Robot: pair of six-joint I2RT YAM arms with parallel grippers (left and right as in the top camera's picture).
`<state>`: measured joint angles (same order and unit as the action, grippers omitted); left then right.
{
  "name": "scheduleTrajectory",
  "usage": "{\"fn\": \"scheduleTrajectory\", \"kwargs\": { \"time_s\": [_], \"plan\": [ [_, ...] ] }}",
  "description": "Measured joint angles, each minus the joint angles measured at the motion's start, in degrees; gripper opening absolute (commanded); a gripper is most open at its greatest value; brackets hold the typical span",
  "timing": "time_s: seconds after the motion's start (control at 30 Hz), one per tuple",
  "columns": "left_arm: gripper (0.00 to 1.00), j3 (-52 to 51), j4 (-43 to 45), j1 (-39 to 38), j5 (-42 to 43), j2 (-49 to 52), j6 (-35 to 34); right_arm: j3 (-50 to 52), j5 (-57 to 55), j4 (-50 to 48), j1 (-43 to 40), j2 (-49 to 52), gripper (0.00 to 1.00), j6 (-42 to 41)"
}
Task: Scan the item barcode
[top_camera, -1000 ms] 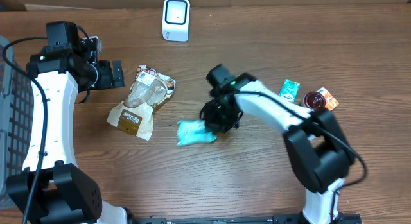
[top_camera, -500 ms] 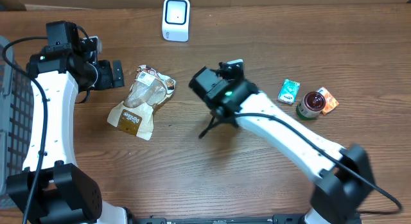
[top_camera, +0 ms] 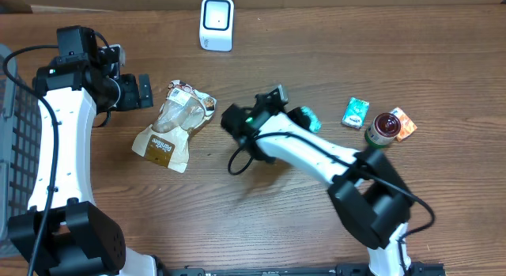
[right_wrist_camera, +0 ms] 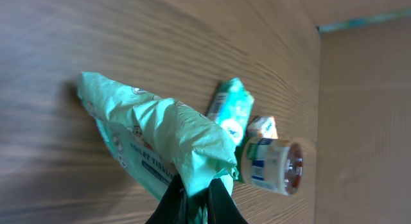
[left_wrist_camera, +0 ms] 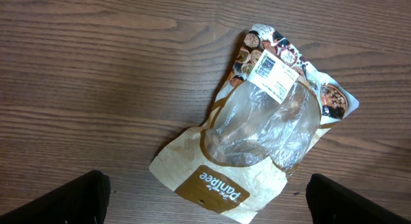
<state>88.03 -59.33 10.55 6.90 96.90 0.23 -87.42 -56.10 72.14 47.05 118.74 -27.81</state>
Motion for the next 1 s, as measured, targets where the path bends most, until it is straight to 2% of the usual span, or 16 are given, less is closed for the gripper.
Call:
{"fn": "scheduleTrajectory", "kwargs": {
  "time_s": [0.07,0.1,0.13,0.23,0.43,0.6,0.73,0.83,0.93,1.0],
  "plan": [
    [1.0,0.0,-0.02,0.0,-0.02,0.02,0.0,0.02,-0.02,0.0,1.79,1.16,0.14,0.26],
    [1.0,0.0,0.0,0.0,-0.02,0.0,0.0,0.02,-0.07,-0.09,2.8,1.46,0.27,0.31],
    [1.0,0.0,0.0,0.0,-0.02,0.02,0.0,0.02,0.24,-0.31,4.07,1.55,0.35,0.42],
    [1.0,0.0,0.0,0.0,-0.02,0.0,0.0,0.02,2.14,-0.11,7.32,1.55,0.5,1.79],
    [1.0,0.0,0.0,0.0,-0.02,0.02,0.0,-1.31,16.35,0.07,12.24,1.55,0.46,3.91],
    [1.0,0.0,0.0,0.0,-0.02,0.0,0.0,-8.55,26.29,-0.2,8.44,1.11,0.49,3.89],
    [1.0,0.0,0.0,0.0,-0.02,0.0,0.0,-12.26,34.45,-0.7,1.05,-1.53,0.51,3.85],
    [1.0,0.0,0.0,0.0,-0.02,0.0,0.0,-12.81,41.57,-0.72,-5.4,-2.95,0.39,3.89],
    [1.0,0.0,0.0,0.0,-0.02,0.02,0.0,-12.52,49.35,-0.55,-11.74,-3.1,0.16,4.0],
    [1.0,0.0,0.0,0.0,-0.02,0.0,0.0,-11.28,53.64,-0.66,-14.8,-3.1,0.1,4.07]
  ]
}}
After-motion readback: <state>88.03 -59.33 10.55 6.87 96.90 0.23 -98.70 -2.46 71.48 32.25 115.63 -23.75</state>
